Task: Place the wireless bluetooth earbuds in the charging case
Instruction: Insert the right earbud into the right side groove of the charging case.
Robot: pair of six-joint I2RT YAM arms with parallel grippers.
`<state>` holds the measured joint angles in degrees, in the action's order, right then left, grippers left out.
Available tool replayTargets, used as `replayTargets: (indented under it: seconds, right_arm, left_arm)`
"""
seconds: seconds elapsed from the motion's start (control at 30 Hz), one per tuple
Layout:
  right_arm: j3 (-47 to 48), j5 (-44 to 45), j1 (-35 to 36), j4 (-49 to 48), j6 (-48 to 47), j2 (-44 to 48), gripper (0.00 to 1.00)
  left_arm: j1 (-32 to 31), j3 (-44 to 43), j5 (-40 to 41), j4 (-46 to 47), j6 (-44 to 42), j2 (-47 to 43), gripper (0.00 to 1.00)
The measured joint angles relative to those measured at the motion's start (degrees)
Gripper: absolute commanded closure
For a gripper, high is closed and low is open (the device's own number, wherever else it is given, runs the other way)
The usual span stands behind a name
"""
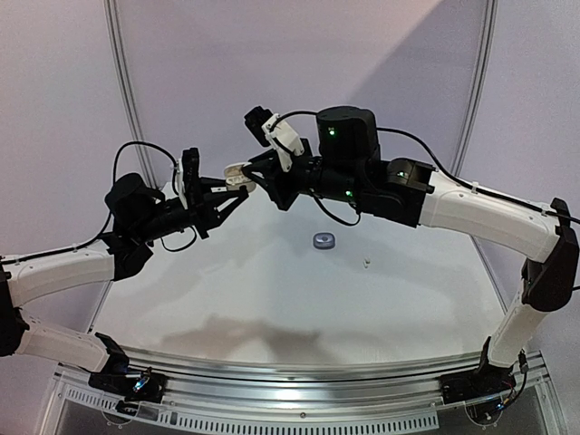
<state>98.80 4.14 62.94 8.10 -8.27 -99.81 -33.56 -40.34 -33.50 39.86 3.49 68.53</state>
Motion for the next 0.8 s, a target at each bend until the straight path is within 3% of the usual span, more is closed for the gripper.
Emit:
replayTargets:
  seconds: [0.3,0.8]
  right_arm:
    - [0.0,-0.11,0.04,0.55,-0.87,0.0,1.0]
    - [3.04,2.19,0.72,2.54,-2.6,-2.21,0.89]
  left_arm:
    - [0.0,0.0,-0.04,-0.09,-0.17,0.02,1.0]
    - [0.48,0.0,0.94,-0.66,-0.26,0.13,1.0]
